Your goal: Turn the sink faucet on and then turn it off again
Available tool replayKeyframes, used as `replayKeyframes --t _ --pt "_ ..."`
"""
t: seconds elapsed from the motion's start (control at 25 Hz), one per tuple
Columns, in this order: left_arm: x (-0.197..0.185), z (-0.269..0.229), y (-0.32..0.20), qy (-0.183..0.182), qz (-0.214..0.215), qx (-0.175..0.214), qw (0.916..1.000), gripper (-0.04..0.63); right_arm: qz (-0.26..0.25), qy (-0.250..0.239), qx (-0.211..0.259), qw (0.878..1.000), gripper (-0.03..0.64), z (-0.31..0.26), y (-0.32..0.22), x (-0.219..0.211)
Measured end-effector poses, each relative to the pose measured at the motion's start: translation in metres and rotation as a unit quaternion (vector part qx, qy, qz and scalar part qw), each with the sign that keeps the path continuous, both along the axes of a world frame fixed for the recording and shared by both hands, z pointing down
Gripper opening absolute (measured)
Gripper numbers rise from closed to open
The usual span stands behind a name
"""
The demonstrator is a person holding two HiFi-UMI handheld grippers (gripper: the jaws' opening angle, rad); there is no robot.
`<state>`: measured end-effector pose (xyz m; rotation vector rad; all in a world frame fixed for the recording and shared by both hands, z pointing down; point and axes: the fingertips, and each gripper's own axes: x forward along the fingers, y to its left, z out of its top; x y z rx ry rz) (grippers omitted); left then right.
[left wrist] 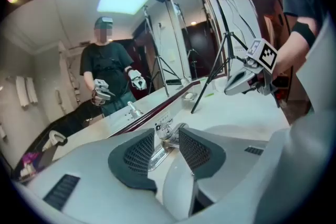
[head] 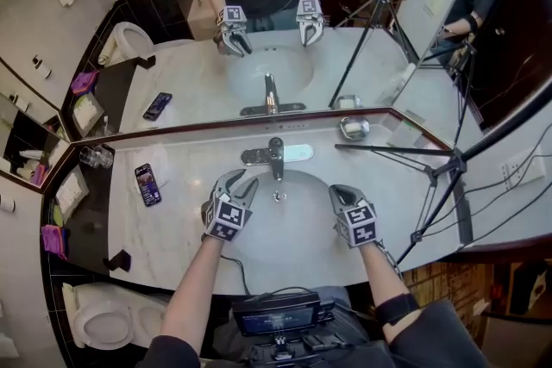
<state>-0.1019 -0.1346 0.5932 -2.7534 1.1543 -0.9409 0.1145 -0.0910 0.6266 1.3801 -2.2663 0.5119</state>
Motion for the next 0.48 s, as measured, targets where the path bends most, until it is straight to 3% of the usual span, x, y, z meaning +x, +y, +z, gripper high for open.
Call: replayKeyframes --t 0.16,0.48 --pt "0.026 0.021 -0.014 -0.065 0.06 0.014 0.996 0.221 0.006 0.007 -0.004 1.0 0.021 0.005 -0.002 0.013" --pt "0.056 0.05 -0.056 -0.132 0.107 0.035 0.9848 0.221 0.025 0.015 -0.011 1.0 0.021 0.012 -0.004 0.034"
